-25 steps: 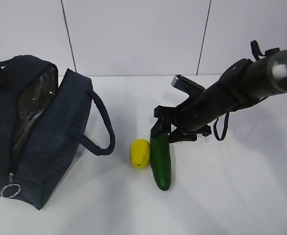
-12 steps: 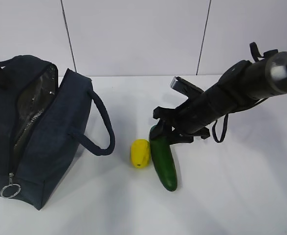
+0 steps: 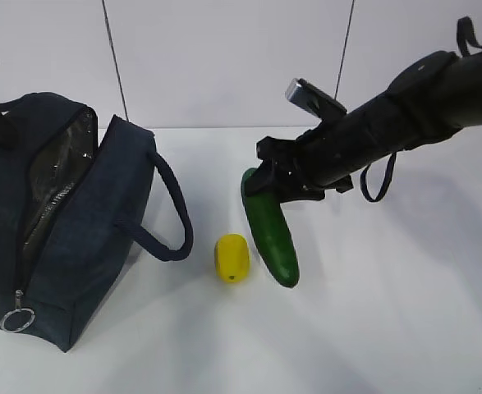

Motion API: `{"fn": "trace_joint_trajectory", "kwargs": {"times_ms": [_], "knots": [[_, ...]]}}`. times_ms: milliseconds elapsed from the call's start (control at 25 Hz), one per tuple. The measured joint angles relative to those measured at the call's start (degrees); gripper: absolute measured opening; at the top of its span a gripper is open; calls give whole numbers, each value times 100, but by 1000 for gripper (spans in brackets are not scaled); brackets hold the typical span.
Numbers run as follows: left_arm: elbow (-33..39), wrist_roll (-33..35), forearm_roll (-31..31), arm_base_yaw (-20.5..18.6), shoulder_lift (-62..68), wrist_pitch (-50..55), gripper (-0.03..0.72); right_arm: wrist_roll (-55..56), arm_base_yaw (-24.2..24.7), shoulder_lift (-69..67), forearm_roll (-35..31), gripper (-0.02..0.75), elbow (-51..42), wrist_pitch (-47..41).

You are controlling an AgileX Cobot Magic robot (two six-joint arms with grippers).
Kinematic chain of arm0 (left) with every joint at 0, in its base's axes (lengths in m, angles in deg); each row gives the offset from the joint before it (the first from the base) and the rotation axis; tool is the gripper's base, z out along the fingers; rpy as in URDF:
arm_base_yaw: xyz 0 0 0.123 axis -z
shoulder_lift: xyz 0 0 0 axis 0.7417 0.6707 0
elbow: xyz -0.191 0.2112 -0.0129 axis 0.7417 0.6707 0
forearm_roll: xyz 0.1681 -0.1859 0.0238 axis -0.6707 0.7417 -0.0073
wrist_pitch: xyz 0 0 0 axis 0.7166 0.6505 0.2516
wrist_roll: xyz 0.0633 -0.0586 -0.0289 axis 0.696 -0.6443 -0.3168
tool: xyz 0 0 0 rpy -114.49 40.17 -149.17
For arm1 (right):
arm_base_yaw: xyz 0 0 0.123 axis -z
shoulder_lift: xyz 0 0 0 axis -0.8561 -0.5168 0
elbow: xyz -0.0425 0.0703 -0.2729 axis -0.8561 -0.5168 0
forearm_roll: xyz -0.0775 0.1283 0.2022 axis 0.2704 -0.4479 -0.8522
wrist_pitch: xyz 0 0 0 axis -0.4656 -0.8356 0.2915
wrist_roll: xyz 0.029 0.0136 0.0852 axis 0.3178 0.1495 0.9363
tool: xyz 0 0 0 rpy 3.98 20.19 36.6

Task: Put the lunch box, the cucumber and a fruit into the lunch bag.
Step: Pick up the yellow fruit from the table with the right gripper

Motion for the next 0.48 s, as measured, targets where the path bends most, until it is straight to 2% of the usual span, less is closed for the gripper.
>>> {"fn": "trace_joint_trajectory", "kwargs": {"times_ms": [120,240,480], "knots": [[0,0,0,0,0,0,0,-54,0,159,-362,324,0,-255],[0,0,40,0,0,0,0,-376,0,182,-1033,324,0,-713],[0,12,181,0,0,0,0,-1331,0,182,-2983,324,0,-1660]]}}
